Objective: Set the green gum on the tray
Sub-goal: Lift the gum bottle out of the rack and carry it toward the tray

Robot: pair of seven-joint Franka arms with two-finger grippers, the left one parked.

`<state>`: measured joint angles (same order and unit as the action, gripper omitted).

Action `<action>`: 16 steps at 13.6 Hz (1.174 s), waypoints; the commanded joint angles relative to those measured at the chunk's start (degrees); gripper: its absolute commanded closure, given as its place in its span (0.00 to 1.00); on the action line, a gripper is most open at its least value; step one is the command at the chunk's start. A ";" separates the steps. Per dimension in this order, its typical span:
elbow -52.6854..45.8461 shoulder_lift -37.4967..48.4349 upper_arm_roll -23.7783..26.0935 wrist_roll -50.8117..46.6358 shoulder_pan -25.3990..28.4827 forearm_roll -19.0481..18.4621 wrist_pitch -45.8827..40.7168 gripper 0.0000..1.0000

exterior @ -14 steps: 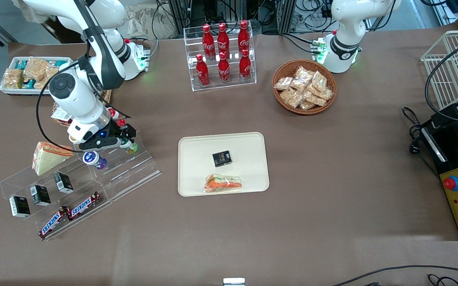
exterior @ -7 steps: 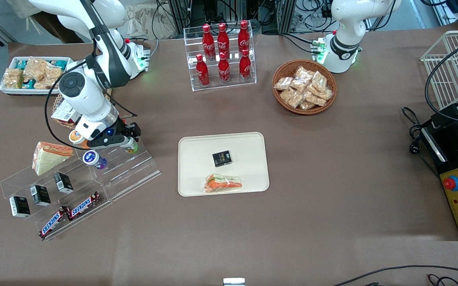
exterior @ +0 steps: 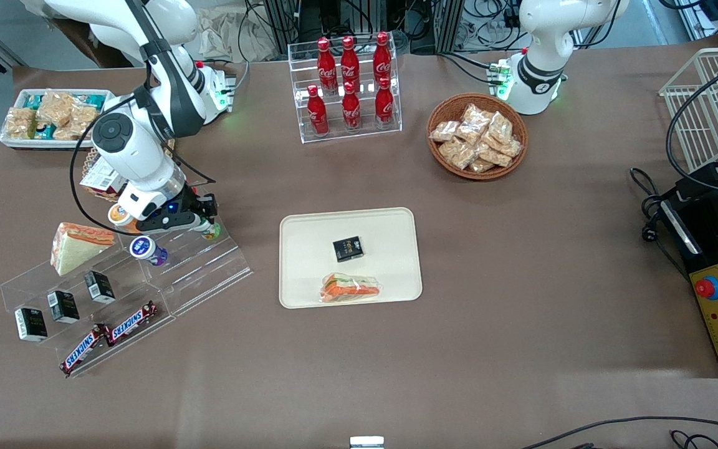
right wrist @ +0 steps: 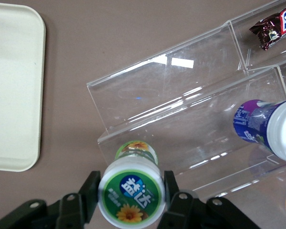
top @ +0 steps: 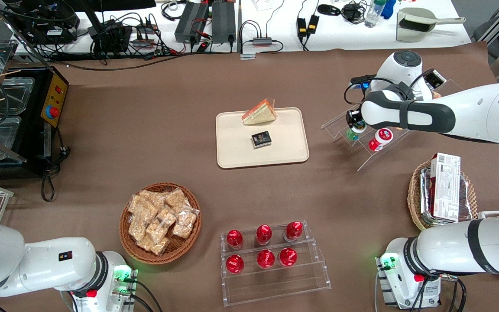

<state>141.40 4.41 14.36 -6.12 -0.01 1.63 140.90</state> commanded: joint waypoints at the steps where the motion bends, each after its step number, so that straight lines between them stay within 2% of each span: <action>1: 0.54 0.43 0.06 0.66 -0.52 0.39 0.43 0.84; 4: -1.64 1.48 -0.03 0.49 -0.52 0.39 -2.20 0.88; 5: -3.48 2.18 -0.03 -0.03 -0.52 0.48 -5.43 0.88; 11: -30.79 2.45 0.23 -4.25 0.01 1.18 -39.86 0.88; 14: -42.58 2.45 0.06 -6.27 2.54 3.72 -51.30 0.88; 16: -47.51 1.84 -1.34 -12.13 7.71 3.82 -54.67 0.88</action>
<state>100.10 8.50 14.32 -13.15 3.26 4.58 90.30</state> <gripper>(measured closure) 0.410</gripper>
